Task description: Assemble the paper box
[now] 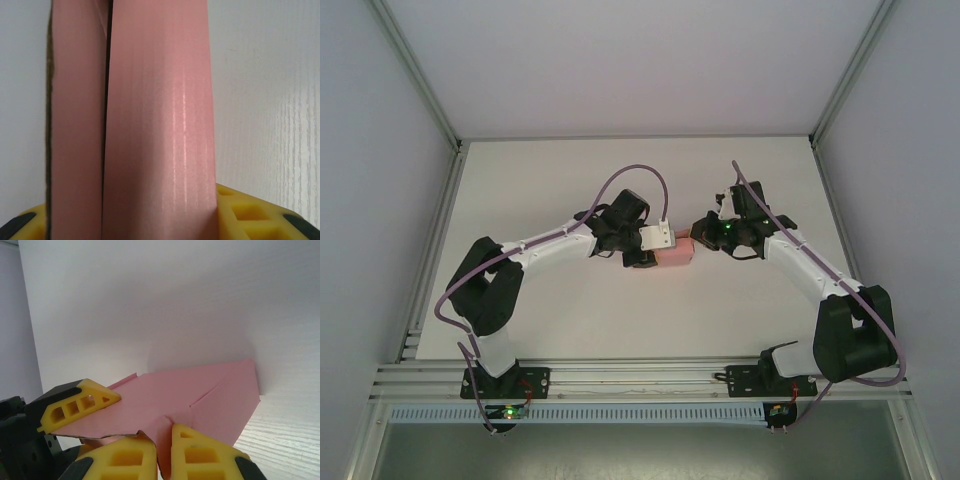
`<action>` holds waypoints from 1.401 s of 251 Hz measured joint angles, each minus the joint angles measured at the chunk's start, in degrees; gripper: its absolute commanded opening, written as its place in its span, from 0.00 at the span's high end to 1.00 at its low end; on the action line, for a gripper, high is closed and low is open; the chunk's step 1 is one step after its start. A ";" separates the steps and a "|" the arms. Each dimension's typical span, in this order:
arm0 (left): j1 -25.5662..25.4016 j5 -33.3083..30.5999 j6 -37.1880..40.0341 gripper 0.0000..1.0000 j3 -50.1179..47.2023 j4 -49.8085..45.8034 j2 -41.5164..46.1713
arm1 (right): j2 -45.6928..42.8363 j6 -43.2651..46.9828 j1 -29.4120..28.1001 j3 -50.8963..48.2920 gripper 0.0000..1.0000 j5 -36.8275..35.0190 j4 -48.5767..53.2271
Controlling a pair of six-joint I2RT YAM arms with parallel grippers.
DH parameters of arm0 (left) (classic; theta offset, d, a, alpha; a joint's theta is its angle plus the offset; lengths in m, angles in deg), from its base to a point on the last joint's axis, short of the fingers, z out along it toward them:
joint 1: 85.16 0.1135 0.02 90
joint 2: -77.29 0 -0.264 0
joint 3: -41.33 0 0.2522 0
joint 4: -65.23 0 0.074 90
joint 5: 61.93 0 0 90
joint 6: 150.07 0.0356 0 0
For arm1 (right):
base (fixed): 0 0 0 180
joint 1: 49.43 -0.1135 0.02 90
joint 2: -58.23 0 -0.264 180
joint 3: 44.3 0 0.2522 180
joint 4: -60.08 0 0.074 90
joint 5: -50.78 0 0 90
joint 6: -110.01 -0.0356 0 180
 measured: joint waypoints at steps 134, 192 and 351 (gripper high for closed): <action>-0.28 1.16 -0.02 0.60 1.60 -0.20 -2.12 | -4.20 21.05 -1.92 -4.59 0.90 -9.44 -1.31; -0.28 1.75 0.00 0.60 1.62 -0.22 -2.16 | -7.13 26.36 -3.41 -7.34 0.92 -13.31 -3.50; -0.24 3.50 0.48 0.59 1.62 -1.27 -2.25 | -16.68 22.69 -9.38 -19.78 1.00 -22.91 -16.81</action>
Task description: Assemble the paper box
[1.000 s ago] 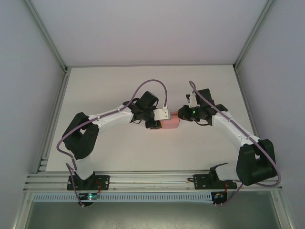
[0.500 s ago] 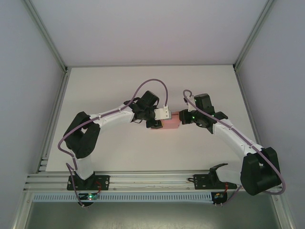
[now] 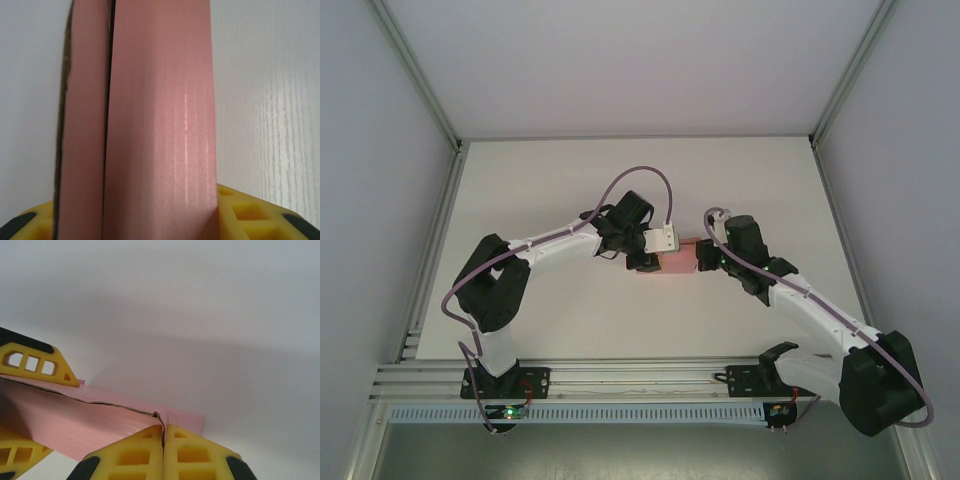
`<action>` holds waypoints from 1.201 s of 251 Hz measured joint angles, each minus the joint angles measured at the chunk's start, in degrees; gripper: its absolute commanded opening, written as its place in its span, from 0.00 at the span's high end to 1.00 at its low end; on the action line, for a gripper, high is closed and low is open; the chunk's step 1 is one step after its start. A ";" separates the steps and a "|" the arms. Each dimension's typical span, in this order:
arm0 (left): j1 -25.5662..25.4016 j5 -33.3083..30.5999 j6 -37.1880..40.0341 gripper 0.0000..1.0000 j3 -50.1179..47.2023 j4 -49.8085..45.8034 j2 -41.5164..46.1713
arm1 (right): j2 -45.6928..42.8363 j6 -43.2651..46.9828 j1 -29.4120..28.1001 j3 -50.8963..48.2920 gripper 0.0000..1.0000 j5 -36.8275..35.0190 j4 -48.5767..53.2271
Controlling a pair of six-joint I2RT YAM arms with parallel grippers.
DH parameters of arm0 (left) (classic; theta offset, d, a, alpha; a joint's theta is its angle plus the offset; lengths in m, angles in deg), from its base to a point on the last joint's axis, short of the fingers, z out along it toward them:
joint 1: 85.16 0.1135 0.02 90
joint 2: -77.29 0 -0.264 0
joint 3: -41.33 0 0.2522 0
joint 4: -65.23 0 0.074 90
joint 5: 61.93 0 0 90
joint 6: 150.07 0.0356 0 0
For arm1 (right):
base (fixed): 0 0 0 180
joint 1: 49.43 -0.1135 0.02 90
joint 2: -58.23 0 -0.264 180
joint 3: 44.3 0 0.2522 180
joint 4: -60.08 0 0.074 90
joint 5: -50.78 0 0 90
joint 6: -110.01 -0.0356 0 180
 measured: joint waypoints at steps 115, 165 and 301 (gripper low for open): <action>0.39 -0.50 -1.42 0.53 0.42 -0.33 -0.15 | -1.11 -1.36 -3.04 -8.46 1.00 -5.68 -16.41; 0.39 -1.62 -3.65 0.48 1.53 -2.08 -0.68 | -1.95 -0.35 -5.95 -11.76 1.00 -10.34 -21.46; 0.90 -6.01 -6.91 0.49 2.25 -3.08 -1.29 | 6.34 -7.21 -8.44 -4.98 1.00 -16.26 -19.87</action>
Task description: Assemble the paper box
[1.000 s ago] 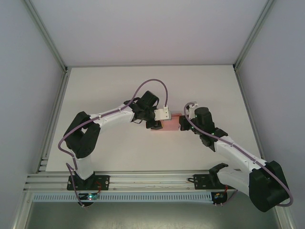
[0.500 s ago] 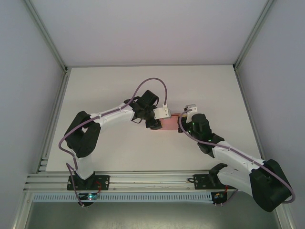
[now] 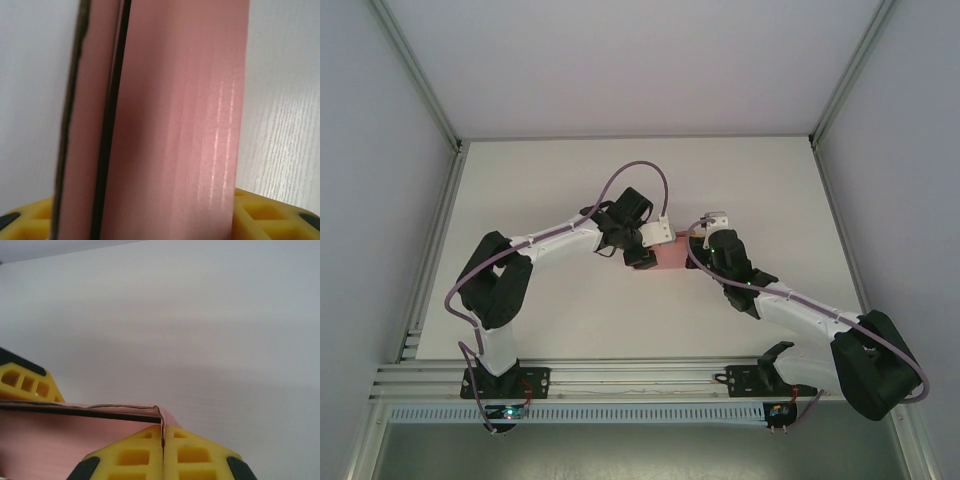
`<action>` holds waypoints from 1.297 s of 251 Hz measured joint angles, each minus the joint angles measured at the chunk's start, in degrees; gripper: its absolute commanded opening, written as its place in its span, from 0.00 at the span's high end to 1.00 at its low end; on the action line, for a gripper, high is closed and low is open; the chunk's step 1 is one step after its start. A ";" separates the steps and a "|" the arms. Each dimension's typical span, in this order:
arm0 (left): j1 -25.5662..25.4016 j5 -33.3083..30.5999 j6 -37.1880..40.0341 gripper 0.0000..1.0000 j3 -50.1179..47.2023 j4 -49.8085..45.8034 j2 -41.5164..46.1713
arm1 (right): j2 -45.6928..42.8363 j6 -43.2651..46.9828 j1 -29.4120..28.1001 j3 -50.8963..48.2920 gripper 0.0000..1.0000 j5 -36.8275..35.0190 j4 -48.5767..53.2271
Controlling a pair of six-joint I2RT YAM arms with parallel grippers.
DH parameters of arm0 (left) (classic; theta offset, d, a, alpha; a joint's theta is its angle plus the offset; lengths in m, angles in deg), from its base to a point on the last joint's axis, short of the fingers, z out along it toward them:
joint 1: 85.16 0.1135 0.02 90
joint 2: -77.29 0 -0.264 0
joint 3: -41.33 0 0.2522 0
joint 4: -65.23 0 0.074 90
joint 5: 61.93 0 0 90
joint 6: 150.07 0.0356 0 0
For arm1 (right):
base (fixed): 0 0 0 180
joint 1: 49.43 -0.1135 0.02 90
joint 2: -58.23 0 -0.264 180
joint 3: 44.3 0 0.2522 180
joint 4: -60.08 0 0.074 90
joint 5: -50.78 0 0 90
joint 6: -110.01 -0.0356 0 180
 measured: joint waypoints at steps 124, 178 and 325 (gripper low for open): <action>0.20 0.94 1.05 0.50 0.55 -1.31 -0.26 | -3.17 -1.44 0.00 0.09 1.00 1.38 5.64; 0.24 1.03 0.50 0.48 1.51 -2.34 -0.79 | -2.60 2.43 -0.02 -7.37 1.00 1.16 -9.55; 0.63 0.02 -5.88 0.09 2.03 -2.27 -1.16 | -0.50 4.00 -1.88 -5.90 1.00 -2.10 -9.79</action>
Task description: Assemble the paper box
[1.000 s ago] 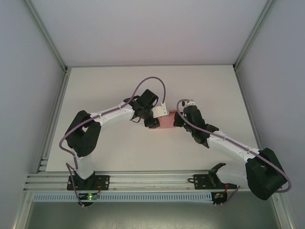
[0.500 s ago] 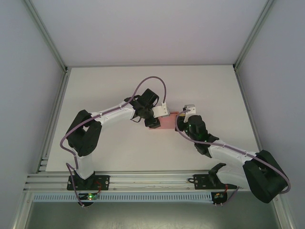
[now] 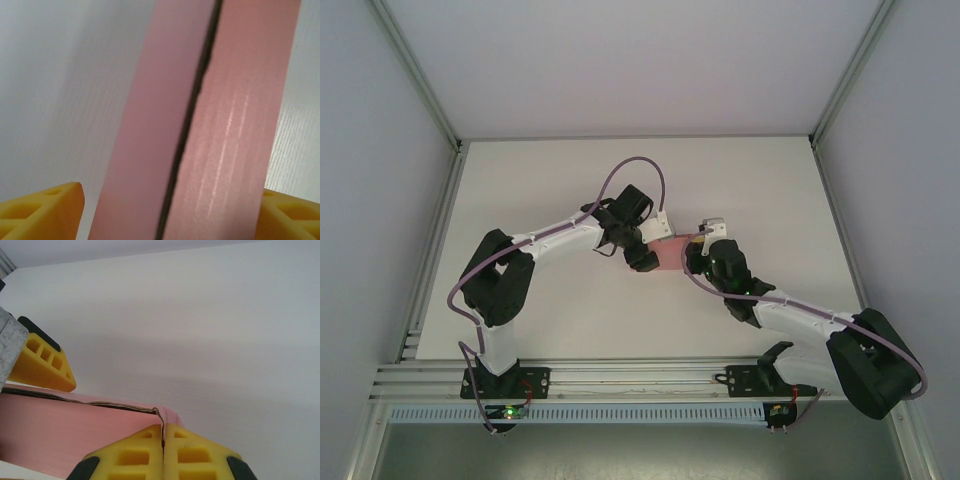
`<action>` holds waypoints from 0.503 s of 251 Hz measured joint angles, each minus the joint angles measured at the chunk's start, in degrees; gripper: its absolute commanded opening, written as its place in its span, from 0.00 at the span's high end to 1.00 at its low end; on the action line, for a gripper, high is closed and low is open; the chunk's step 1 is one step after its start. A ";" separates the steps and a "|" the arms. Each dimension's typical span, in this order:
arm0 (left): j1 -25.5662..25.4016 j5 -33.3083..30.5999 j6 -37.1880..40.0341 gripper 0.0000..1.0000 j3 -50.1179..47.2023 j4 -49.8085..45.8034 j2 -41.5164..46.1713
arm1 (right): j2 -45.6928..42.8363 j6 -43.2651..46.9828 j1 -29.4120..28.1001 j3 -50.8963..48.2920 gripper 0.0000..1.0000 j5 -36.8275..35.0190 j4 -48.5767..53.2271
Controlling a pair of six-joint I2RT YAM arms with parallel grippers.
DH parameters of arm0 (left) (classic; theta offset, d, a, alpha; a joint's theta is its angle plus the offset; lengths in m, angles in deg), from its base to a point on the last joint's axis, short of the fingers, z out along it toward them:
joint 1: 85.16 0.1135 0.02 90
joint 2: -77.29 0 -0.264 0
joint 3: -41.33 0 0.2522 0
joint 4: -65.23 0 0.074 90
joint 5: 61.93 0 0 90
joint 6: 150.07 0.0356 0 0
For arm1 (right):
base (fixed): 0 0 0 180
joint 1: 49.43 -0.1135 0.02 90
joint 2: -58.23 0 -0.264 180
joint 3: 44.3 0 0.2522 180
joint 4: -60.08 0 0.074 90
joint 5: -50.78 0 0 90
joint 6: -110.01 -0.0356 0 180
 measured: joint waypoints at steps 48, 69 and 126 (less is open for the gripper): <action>0.07 0.00 -2.08 0.00 0.00 0.46 0.37 | -0.81 -3.26 -0.76 2.56 1.00 -1.27 6.21; 0.07 0.04 -3.08 0.00 -0.02 0.70 0.90 | -0.94 -4.39 -1.09 3.48 1.00 -1.53 8.31; 0.07 -0.81 -7.19 0.00 -0.61 2.32 6.10 | -0.87 -6.27 -1.14 5.44 1.00 -2.38 12.24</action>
